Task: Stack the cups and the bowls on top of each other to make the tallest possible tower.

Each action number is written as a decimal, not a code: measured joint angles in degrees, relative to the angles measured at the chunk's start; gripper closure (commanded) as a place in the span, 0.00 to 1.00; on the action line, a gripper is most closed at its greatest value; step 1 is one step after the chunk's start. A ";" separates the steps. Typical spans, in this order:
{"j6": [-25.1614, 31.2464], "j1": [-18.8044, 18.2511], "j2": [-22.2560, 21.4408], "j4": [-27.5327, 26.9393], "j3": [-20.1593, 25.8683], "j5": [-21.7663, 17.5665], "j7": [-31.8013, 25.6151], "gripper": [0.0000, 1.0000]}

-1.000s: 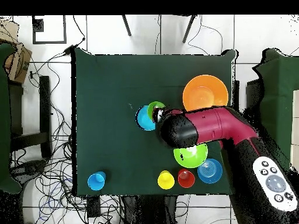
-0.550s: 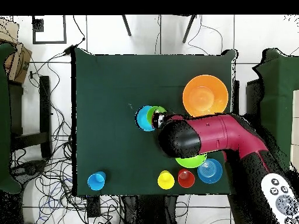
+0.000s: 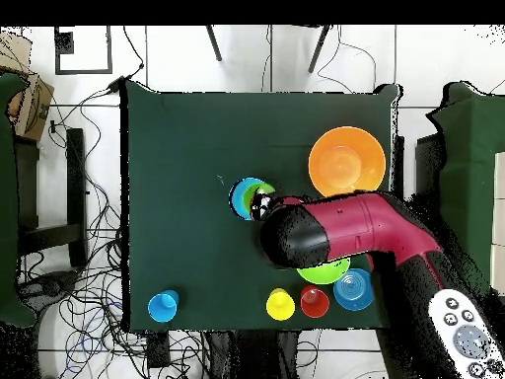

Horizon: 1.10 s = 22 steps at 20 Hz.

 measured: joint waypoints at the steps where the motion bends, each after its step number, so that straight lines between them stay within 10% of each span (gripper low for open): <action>1: -0.15 0.25 0.14 0.04 -0.09 -0.39 0.00 1.00; 22: -7.20 7.07 1.03 2.99 -4.51 -7.28 0.00 1.00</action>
